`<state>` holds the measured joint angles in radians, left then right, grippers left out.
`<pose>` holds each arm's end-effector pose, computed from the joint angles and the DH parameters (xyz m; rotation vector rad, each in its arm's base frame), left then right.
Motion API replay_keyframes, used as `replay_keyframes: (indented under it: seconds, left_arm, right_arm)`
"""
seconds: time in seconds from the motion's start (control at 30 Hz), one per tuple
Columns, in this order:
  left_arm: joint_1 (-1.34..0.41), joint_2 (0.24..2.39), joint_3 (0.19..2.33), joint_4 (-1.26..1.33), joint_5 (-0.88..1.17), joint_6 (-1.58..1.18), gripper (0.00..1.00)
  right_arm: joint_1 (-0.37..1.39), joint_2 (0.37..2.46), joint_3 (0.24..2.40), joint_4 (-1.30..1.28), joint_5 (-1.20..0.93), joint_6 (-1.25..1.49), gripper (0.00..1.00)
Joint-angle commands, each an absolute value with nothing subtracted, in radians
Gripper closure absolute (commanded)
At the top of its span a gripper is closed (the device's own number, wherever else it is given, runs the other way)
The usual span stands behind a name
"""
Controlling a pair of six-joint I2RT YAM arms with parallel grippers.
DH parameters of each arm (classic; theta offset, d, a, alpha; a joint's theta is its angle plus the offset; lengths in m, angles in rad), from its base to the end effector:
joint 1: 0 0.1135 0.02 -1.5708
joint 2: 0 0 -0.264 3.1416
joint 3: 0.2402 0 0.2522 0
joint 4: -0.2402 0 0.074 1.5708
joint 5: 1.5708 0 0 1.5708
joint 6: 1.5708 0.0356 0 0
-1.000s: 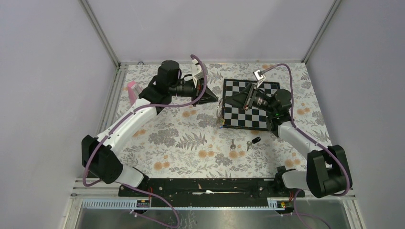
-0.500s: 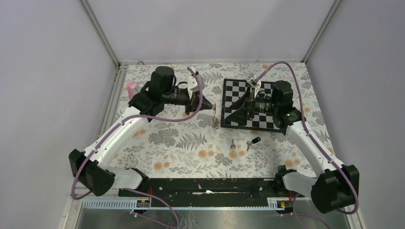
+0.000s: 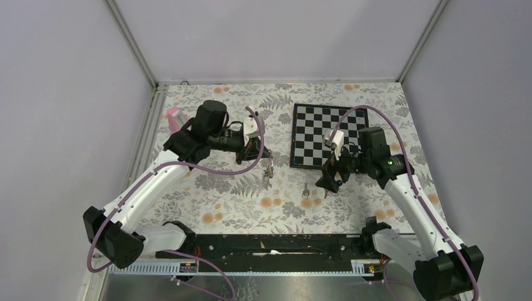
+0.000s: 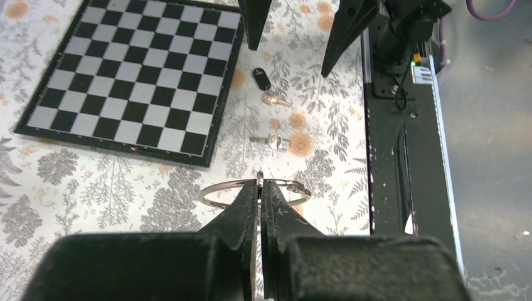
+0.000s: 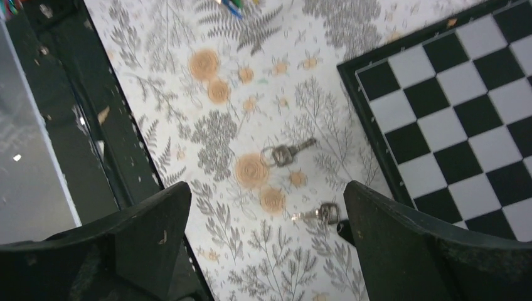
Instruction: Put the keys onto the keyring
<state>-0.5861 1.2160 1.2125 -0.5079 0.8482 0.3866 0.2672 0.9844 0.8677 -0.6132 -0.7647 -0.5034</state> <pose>0.2006 -0.1652 0.3725 1.3803 1.4972 -0.9993 0.1849 0.0762 0.2980 -1.1536 1.8271 0.7372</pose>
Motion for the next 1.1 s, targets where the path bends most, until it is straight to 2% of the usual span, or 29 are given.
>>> replay_keyframes:
  seconds: [0.0, 0.17, 0.33, 0.57, 0.87, 1.07]
  left_arm:
    - [-0.598, 1.170, 1.207, -0.577, 0.857, 0.489, 1.00]
    - [-0.600, 1.142, 1.165, -0.583, 0.832, 0.507, 1.00]
    - [-0.600, 1.117, 1.136, -0.583, 0.791, 0.481, 1.00]
    - [-0.600, 1.083, 1.111, -0.583, 0.757, 0.493, 1.00]
    - [-0.600, 1.075, 1.105, -0.583, 0.729, 0.508, 1.00]
    - [-0.600, 1.068, 1.097, -0.585, 0.699, 0.503, 1.00]
  right_arm:
    - [0.265, 0.978, 0.845, -0.775, -0.635, -0.659, 0.00]
    - [0.265, 1.043, 0.811, -0.792, -0.479, -0.698, 0.01]
    - [0.265, 1.148, 0.782, -0.795, -0.378, -0.762, 0.10]
    - [0.272, 1.252, 0.759, -0.707, -0.358, -0.790, 0.26]
    - [0.306, 1.296, 0.792, -0.669, -0.332, -0.845, 0.35]
    - [0.409, 1.321, 0.804, -0.607, -0.414, -0.749, 0.41]
